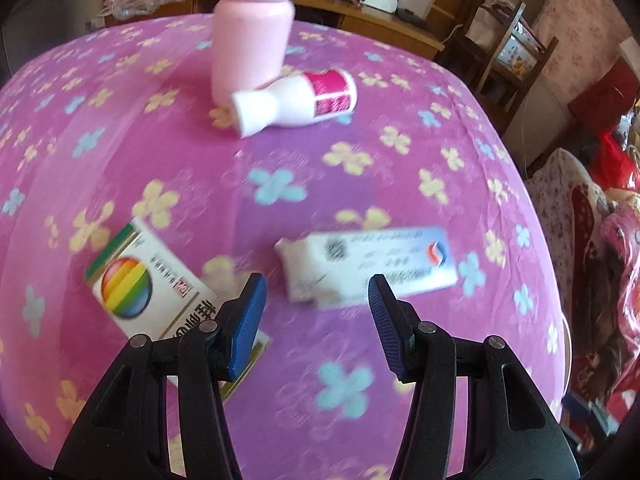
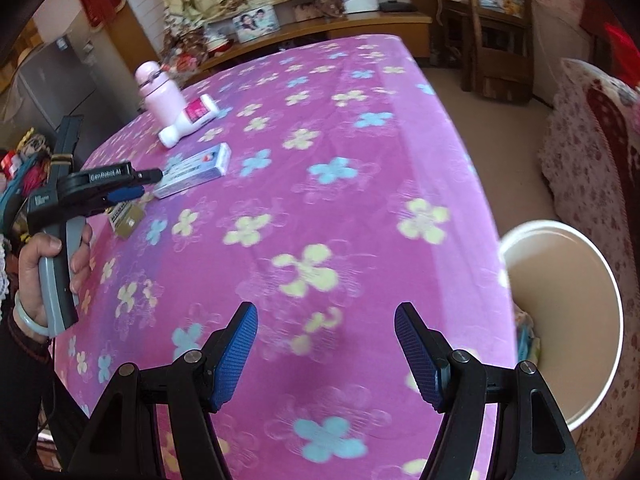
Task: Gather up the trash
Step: 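Move both open tools back over the medicine boxes on the table, then grasp the rainbow medicine box with the left tool while the right tool grasps the white medicine box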
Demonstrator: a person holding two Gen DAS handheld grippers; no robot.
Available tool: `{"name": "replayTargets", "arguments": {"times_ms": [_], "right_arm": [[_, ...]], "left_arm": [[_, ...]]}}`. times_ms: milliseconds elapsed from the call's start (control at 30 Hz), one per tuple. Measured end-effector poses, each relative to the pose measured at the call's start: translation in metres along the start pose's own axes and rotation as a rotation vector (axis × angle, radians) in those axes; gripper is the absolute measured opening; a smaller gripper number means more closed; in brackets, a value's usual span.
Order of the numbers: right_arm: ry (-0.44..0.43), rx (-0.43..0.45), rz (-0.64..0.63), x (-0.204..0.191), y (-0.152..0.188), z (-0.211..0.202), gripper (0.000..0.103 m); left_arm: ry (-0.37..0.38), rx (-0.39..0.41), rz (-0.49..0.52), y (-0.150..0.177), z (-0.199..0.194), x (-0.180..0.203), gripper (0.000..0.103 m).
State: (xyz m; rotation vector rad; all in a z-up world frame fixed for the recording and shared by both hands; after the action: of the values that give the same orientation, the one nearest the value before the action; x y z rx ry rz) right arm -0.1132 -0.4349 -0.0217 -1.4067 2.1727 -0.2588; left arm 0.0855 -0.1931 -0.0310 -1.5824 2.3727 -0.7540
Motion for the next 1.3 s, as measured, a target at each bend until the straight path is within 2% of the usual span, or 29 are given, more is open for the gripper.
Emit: {"name": "replayTargets", "arguments": {"times_ms": [200,400,633,767,900,1033,1133,1167,1233,1300], "right_arm": [[-0.054,-0.025,-0.035,-0.038,-0.002,0.018,0.069],[-0.086,-0.066,-0.063,-0.08,-0.011,0.055,0.069],[-0.006,-0.055,-0.13,-0.114,-0.043,0.104,0.068],[0.084,-0.019,-0.199,-0.127,-0.076,0.129,0.06],[0.142,0.012,-0.207,-0.138,-0.114,0.155,0.06],[0.152,0.042,-0.157,-0.145,-0.145,0.169,0.06],[0.105,0.046,-0.063,-0.147,-0.148,0.159,0.062],[0.075,0.038,-0.023,-0.148,-0.146,0.155,0.068],[0.006,0.017,0.03,-0.157,-0.14,0.151,0.071],[-0.028,-0.012,0.038,-0.171,-0.132,0.155,0.073]], "left_arm": [[-0.041,-0.031,0.089,0.038,-0.022,-0.018,0.052],[0.012,0.004,0.096,0.057,-0.059,-0.034,0.052],[0.014,0.051,0.118,0.064,-0.093,-0.05,0.052],[0.014,0.058,0.094,0.07,-0.099,-0.066,0.052],[-0.002,0.088,0.072,0.071,-0.105,-0.08,0.052],[0.021,0.09,0.033,0.069,-0.101,-0.088,0.052],[0.044,0.1,-0.004,0.066,-0.098,-0.094,0.052],[0.046,0.101,-0.011,0.065,-0.095,-0.096,0.052],[0.042,0.097,-0.02,0.062,-0.089,-0.097,0.053],[0.029,0.091,-0.024,0.06,-0.083,-0.097,0.054]]}}
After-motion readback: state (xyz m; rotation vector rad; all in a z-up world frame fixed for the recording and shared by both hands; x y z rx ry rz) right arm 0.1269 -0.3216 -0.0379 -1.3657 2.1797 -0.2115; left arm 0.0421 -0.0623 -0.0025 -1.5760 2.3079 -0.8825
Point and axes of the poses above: each gripper's, at about its wrist camera, not at the fingertips, and z roughly the way its jaws point, x to its right, y to its underside, the point moved 8 cm from there along z, roughly the way its jaws point, and after that the axes turned 13 degrees about z, right-handed, at the moved point
